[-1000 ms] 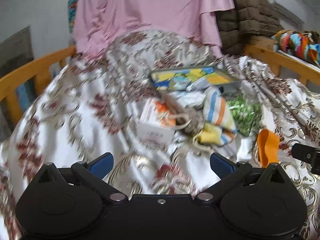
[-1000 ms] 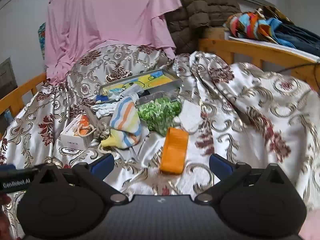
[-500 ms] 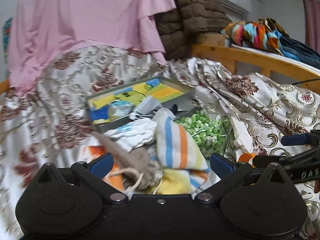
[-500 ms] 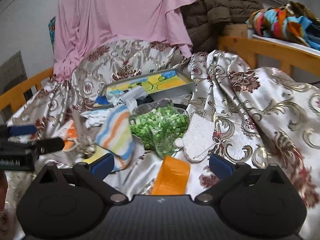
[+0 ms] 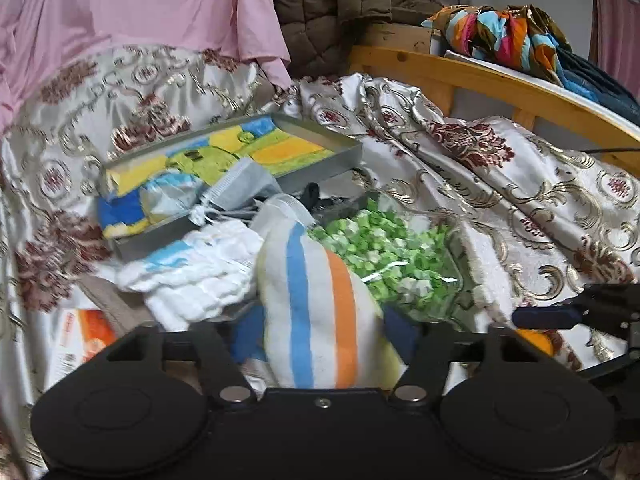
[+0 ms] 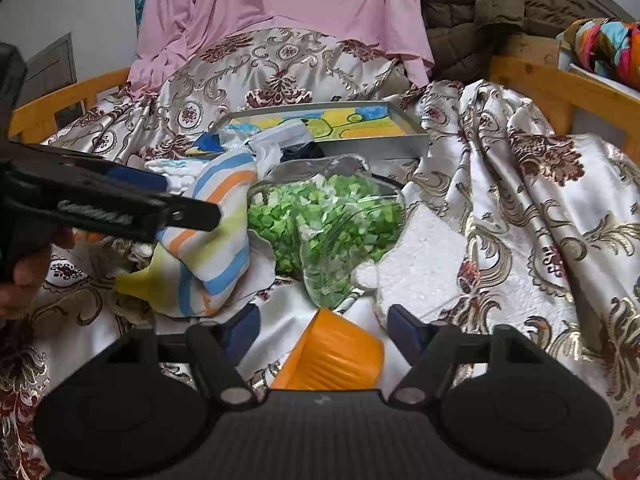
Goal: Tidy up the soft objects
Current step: 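Grasp the striped cloth with the left tool while the right tool grasps the orange silicone item, then carry the striped cloth and orange item over the cartoon tin tray with both tools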
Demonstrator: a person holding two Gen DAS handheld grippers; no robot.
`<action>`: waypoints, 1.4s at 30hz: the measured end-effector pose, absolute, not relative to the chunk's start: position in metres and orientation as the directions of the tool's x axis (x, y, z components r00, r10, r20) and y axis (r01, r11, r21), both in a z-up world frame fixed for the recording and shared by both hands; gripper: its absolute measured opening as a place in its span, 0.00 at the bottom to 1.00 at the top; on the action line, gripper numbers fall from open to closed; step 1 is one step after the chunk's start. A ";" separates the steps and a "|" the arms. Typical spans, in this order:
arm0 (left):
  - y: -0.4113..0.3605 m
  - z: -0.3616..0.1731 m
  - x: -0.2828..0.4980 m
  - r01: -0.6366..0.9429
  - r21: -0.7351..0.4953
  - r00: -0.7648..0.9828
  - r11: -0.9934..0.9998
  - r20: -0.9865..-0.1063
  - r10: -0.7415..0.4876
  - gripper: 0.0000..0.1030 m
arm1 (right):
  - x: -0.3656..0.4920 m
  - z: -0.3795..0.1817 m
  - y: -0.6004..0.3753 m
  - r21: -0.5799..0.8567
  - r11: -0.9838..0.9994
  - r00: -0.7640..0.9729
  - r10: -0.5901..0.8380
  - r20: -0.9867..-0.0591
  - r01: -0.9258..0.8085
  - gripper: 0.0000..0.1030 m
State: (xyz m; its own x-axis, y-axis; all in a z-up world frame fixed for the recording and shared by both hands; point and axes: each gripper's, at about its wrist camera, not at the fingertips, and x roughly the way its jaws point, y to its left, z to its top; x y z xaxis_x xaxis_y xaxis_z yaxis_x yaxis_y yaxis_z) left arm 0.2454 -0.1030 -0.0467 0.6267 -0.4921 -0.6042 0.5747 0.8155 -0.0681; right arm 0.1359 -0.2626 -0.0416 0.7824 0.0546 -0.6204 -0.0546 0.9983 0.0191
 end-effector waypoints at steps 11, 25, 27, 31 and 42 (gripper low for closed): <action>-0.105 -0.045 0.222 0.559 -0.128 0.601 0.819 -0.619 -0.506 0.09 | 0.137 -0.045 -0.264 -0.026 1.000 0.760 -0.006 -0.650 -0.015 0.33; -0.095 -0.003 0.158 0.508 -0.190 0.611 0.840 -0.607 -0.507 0.07 | 0.105 -0.011 -0.269 0.043 0.998 0.824 0.059 -0.563 -0.042 0.16; -0.095 0.002 0.150 0.505 -0.189 0.615 0.842 -0.606 -0.505 0.07 | 0.102 -0.007 -0.272 0.052 0.998 0.831 0.063 -0.552 -0.041 0.15; -0.095 0.015 0.140 0.491 -0.221 0.612 0.843 -0.601 -0.514 0.07 | 0.096 -0.001 -0.276 0.084 0.996 0.841 0.074 -0.536 -0.035 0.14; -0.096 0.066 0.175 0.462 -0.247 0.643 0.852 -0.568 -0.514 0.07 | 0.096 0.034 -0.291 0.187 0.981 0.884 0.128 -0.450 -0.047 0.14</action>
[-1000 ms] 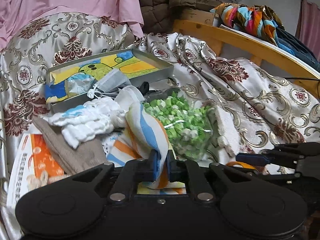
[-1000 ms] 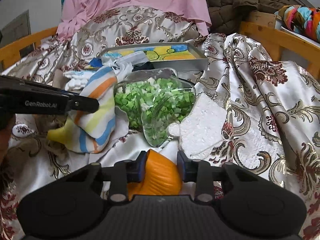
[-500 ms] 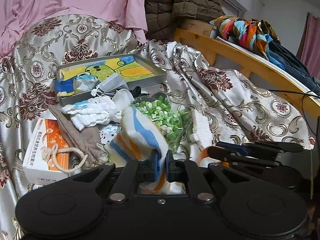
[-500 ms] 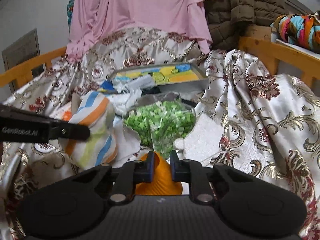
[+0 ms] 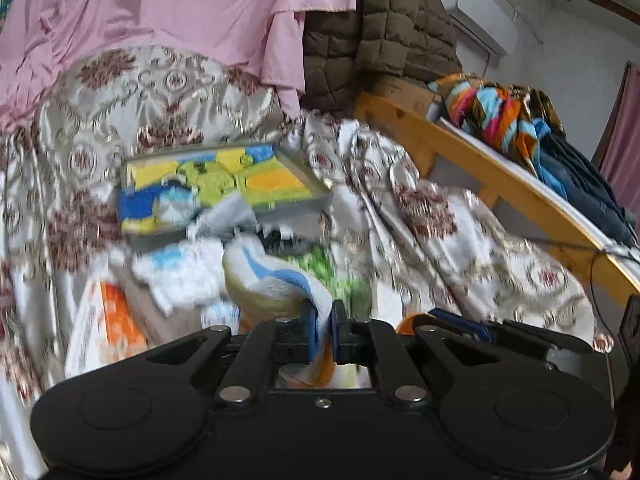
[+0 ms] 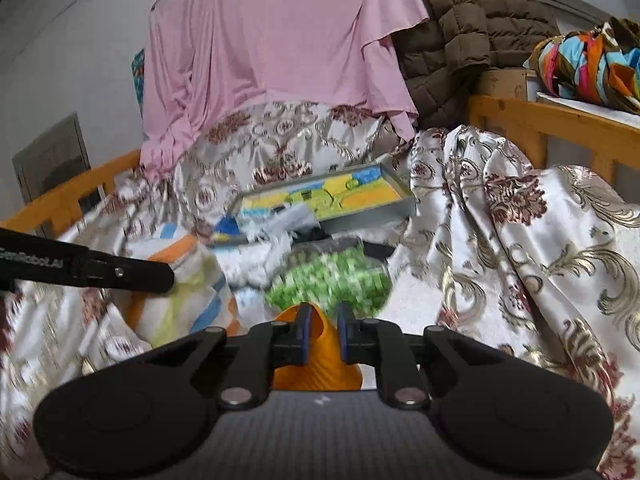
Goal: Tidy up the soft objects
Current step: 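Carry the striped cloth and orange item over the cartoon tin tray with both tools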
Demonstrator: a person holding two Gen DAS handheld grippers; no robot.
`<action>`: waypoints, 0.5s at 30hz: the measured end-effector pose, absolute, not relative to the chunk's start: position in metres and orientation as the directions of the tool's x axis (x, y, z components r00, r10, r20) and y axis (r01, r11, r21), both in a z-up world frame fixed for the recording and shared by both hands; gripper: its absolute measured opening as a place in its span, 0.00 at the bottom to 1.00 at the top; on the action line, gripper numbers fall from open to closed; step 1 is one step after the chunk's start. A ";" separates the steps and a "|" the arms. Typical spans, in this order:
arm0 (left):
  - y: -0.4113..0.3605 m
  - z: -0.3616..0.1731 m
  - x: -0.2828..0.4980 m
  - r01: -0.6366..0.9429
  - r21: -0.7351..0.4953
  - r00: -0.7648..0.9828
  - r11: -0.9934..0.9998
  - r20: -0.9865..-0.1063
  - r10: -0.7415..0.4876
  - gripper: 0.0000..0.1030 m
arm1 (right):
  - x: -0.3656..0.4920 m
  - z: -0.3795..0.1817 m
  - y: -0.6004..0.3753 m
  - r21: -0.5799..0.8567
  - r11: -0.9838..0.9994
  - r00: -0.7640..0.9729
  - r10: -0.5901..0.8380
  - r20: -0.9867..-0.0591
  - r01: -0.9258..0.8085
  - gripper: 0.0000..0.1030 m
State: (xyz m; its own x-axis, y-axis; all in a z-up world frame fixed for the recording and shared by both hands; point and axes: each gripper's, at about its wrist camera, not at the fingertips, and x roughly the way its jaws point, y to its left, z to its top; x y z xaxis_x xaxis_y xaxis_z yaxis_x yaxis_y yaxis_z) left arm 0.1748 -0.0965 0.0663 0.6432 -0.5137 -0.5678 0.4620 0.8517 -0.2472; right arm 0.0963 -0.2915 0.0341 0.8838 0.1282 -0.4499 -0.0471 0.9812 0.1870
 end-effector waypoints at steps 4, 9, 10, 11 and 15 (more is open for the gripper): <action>-0.107 0.087 0.219 0.460 -0.227 0.666 0.859 -0.552 -0.502 0.07 | 0.128 0.052 -0.301 0.169 0.983 0.897 0.135 -0.420 -0.069 0.12; -0.120 0.090 0.292 0.438 -0.255 0.688 0.862 -0.523 -0.504 0.07 | 0.199 0.068 -0.319 0.168 0.981 0.903 0.157 -0.401 -0.096 0.09; -0.122 0.086 0.308 0.432 -0.271 0.687 0.860 -0.519 -0.509 0.07 | 0.217 0.067 -0.321 0.150 0.984 0.899 0.153 -0.409 -0.099 0.08; -0.124 0.082 0.323 0.429 -0.284 0.684 0.857 -0.517 -0.514 0.07 | 0.233 0.064 -0.322 0.129 0.986 0.894 0.154 -0.421 -0.109 0.07; -0.134 0.069 0.382 0.440 -0.296 0.692 0.848 -0.489 -0.531 0.07 | 0.292 0.046 -0.328 0.096 0.985 0.877 0.174 -0.447 -0.146 0.06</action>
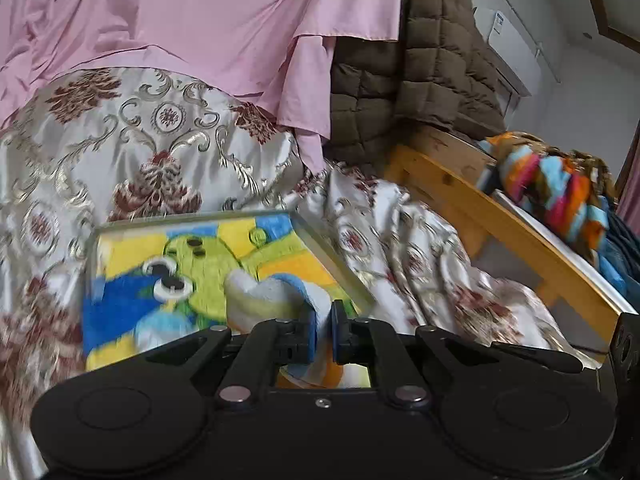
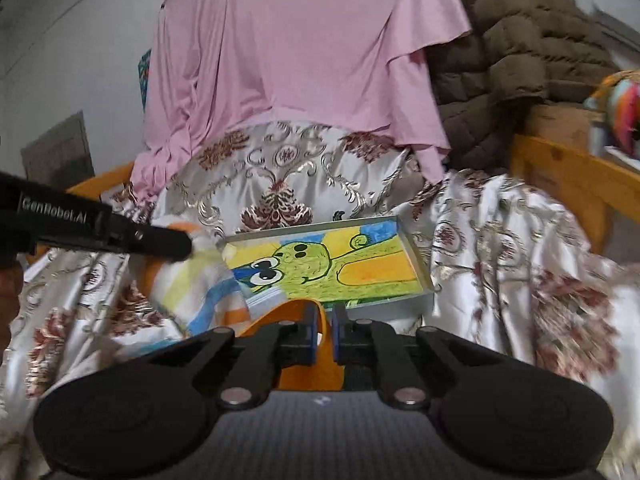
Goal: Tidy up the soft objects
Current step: 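Carry the striped cloth and orange item over the cartoon tin tray with both tools, then open both tools to drop the cloth and orange item into the tray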
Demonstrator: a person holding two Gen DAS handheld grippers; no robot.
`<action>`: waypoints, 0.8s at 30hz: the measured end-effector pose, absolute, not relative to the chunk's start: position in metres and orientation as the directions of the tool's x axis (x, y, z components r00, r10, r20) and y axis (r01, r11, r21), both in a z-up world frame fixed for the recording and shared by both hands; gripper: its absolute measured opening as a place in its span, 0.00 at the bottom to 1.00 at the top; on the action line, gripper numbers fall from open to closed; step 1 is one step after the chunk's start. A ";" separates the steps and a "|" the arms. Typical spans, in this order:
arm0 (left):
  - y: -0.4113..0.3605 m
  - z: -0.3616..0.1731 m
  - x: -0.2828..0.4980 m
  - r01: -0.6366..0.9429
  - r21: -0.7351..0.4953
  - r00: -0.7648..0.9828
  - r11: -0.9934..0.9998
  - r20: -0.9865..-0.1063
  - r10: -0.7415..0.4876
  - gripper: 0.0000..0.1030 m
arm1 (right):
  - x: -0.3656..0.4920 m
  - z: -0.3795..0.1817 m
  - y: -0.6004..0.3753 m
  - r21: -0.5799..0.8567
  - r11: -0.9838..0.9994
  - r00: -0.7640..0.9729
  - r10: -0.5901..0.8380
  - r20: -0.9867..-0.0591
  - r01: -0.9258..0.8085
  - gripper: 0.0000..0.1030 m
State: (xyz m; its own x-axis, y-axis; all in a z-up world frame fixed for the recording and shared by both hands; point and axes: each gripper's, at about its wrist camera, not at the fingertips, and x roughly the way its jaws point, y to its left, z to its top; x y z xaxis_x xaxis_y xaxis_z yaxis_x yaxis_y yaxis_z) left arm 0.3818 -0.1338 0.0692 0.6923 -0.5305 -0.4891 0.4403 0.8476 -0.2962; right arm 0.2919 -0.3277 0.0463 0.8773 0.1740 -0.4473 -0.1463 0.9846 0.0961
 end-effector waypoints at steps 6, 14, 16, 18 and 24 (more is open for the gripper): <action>-0.130 0.080 0.457 0.419 -0.310 0.757 0.853 -0.400 -0.517 0.07 | 0.381 0.037 -0.340 0.098 0.985 0.889 0.173 -0.424 -0.145 0.06; -0.139 0.028 0.516 0.325 -0.306 0.758 0.895 -0.480 -0.440 0.07 | 0.472 0.007 -0.349 0.123 0.992 0.841 0.090 -0.534 -0.029 0.09; -0.141 0.011 0.517 0.325 -0.305 0.741 0.895 -0.506 -0.442 0.07 | 0.478 -0.002 -0.351 0.122 0.992 0.826 0.087 -0.557 -0.022 0.10; -0.142 -0.003 0.516 0.329 -0.298 0.728 0.896 -0.524 -0.441 0.07 | 0.476 -0.007 -0.352 0.111 0.994 0.823 0.081 -0.562 -0.022 0.16; -0.140 -0.020 0.503 0.341 -0.261 0.706 0.903 -0.563 -0.430 0.19 | 0.466 -0.006 -0.359 0.120 0.993 0.830 0.084 -0.552 -0.021 0.56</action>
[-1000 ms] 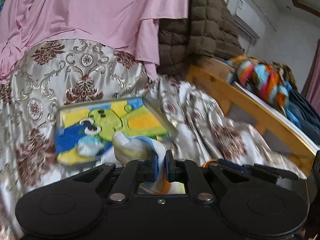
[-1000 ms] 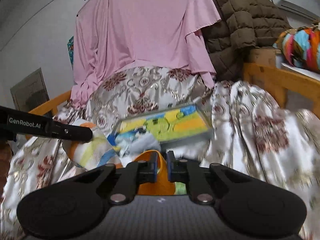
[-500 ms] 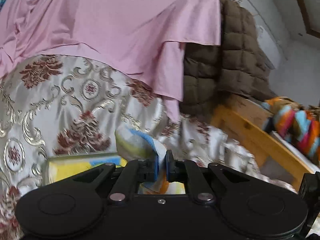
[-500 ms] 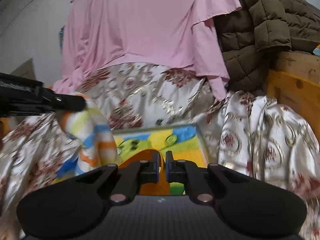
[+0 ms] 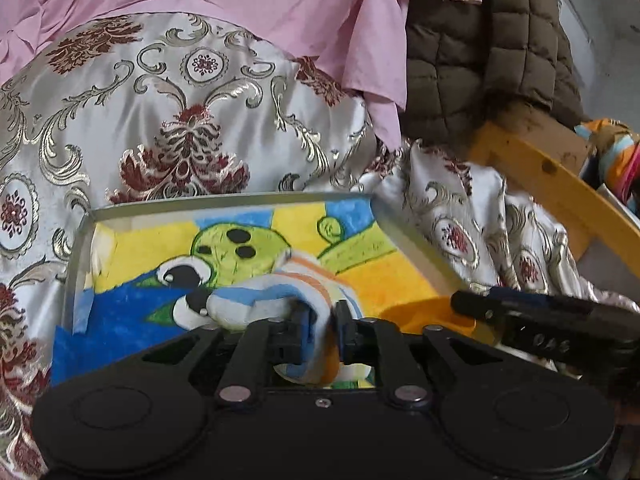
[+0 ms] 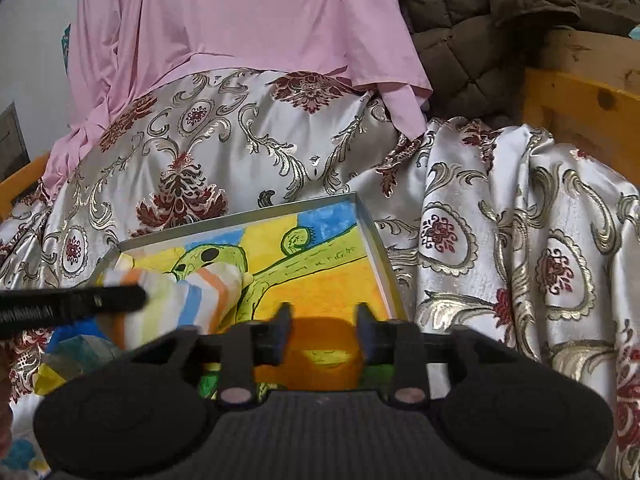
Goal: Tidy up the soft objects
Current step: 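Open both tools to drop the cloth and orange item into the tray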
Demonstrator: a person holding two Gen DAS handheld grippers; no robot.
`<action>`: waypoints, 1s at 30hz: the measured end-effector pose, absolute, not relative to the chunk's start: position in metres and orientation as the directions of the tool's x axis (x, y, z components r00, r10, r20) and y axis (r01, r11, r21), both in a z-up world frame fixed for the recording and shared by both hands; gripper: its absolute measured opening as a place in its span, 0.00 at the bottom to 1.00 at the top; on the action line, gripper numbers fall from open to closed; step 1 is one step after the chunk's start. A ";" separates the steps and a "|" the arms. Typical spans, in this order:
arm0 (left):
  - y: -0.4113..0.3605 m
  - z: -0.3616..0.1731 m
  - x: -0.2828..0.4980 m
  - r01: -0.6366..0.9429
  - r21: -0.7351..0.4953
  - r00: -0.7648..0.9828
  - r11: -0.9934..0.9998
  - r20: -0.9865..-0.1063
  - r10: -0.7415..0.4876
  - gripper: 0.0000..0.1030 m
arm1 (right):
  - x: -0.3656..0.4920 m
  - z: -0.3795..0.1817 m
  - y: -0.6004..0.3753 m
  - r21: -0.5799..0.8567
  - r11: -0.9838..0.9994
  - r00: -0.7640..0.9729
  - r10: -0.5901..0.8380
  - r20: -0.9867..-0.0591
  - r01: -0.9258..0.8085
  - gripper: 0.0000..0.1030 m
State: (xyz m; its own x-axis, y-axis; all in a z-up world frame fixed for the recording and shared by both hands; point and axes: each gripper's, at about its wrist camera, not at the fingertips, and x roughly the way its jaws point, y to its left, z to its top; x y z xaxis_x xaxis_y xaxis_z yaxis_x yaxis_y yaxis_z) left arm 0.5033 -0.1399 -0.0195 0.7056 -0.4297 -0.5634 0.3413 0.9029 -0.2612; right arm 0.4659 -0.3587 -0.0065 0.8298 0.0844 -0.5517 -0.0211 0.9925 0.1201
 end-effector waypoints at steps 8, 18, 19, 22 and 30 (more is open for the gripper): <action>-0.131 0.013 0.437 0.366 -0.217 0.773 0.905 -0.470 -0.426 0.49 | 0.401 0.034 -0.356 0.129 0.991 0.906 0.096 -0.413 -0.046 0.89; -0.095 0.112 0.303 0.353 -0.229 0.889 0.907 -0.219 -0.401 0.94 | 0.275 0.136 -0.329 0.051 0.998 0.975 0.055 -0.215 -0.045 1.00; -0.090 0.122 0.288 0.349 -0.231 0.896 0.908 -0.203 -0.396 0.97 | 0.260 0.146 -0.325 0.043 0.998 0.979 0.044 -0.199 -0.037 1.00; -0.078 0.145 0.247 0.349 -0.231 0.906 0.908 -0.165 -0.390 0.99 | 0.217 0.173 -0.312 0.041 0.999 0.986 0.027 -0.165 -0.021 1.00; -0.045 0.154 0.144 0.378 -0.177 0.905 0.909 -0.135 -0.403 0.99 | 0.119 0.202 -0.276 0.053 0.999 0.991 0.009 -0.137 -0.002 1.00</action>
State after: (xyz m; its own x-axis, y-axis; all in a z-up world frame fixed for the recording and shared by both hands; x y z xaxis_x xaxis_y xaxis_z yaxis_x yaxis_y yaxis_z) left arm 0.1442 -0.0447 0.1540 0.9050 -0.4033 -0.1354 0.3783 0.9085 -0.1774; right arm 0.1190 -0.2758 0.2016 0.9906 0.0093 -0.1366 -0.0021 0.9986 0.0534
